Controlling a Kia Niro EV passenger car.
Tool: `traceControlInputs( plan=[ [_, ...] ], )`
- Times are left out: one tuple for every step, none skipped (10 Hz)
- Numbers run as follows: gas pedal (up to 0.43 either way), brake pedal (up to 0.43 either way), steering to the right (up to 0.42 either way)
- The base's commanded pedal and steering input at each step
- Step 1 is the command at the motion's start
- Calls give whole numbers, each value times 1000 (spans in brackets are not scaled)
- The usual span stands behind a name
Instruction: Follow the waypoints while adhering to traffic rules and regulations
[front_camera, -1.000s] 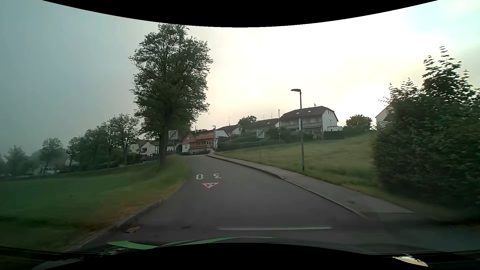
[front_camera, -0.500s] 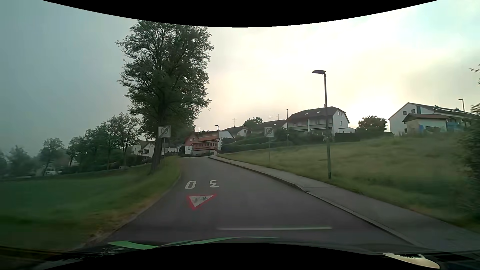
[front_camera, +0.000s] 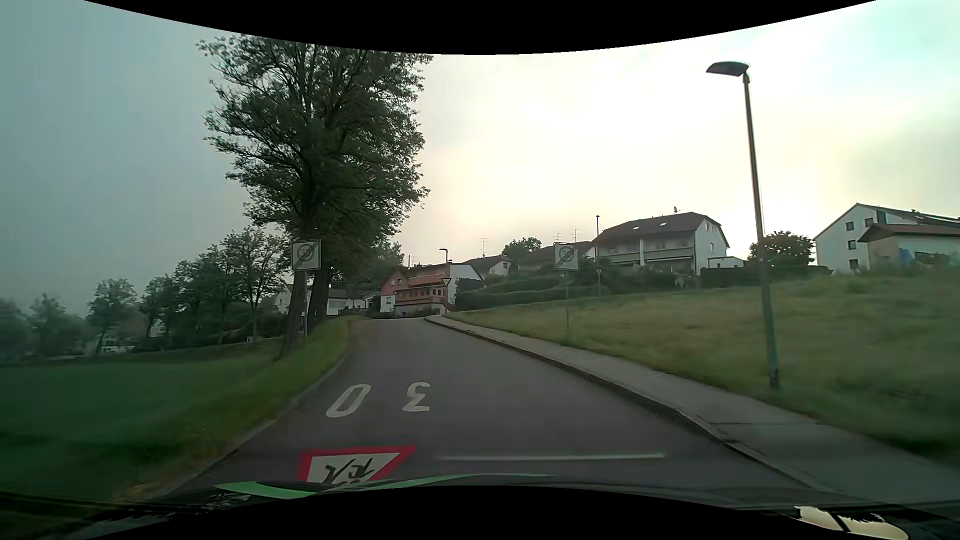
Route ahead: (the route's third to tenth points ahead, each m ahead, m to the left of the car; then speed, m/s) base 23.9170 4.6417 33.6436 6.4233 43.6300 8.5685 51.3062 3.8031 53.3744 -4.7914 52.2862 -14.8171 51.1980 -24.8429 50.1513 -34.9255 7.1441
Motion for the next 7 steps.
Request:
traceControlInputs(
  plan=[
    [157, 0, -54],
    [157, 0, -59],
    [169, 0, -62],
    [169, 0, -64],
    [177, 0, -66],
    [177, 0, -67],
    [177, 0, -67]
  ],
)
